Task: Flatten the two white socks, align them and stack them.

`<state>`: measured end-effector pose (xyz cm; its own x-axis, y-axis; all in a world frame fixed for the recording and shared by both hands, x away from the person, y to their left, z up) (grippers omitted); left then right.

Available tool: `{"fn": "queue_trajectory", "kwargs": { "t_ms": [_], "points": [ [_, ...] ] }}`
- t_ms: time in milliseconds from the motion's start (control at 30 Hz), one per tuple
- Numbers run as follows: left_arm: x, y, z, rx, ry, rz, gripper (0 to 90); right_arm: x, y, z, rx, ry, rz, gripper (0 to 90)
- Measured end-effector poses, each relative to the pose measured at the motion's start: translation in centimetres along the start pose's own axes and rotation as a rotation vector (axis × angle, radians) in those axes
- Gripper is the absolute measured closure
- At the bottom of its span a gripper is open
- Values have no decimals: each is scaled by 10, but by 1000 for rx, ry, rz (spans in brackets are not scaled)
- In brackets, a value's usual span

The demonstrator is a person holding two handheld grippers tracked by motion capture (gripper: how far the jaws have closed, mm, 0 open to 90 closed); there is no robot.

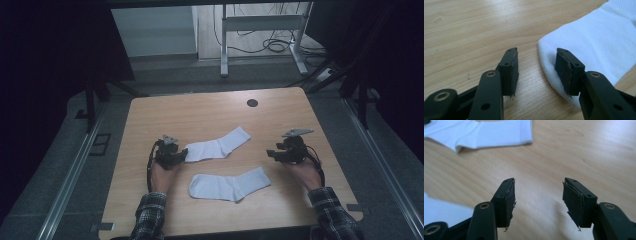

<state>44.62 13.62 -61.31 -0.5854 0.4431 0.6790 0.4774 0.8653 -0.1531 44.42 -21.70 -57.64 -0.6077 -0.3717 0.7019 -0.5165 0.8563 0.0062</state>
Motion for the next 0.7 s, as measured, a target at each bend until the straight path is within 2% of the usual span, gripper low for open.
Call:
{"fn": "queue_trajectory", "kwargs": {
  "t_ms": [100,167,200,267,533,700],
  "points": [
    [0,0,0,0,0,0,523,-14,8,-11,20,5,5,505],
    [0,0,0,0,0,0,523,-16,9,-13,24,3,8,521],
    [0,0,0,0,-1,-1,523,-24,13,-18,31,10,13,553],
    [0,0,0,0,-1,-1,523,-27,14,-20,34,8,19,569],
    [0,0,0,1,-1,-2,524,-55,25,-47,59,-14,43,629],
    [0,0,0,1,-1,-3,525,-65,26,-54,56,-23,48,630]
  ]
}}
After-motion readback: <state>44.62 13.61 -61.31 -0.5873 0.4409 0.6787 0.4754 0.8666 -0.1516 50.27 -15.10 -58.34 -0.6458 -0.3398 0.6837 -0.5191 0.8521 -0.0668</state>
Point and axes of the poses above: each handheld gripper's, and its own axes: x roughly backward along the jaws, z roughly out of its underside, y roughly to its left, the point moved 10 cm from there along -x, roughly forward along the jaws, and after that the axes turned 7 degrees about z, right-handed, at the moved point
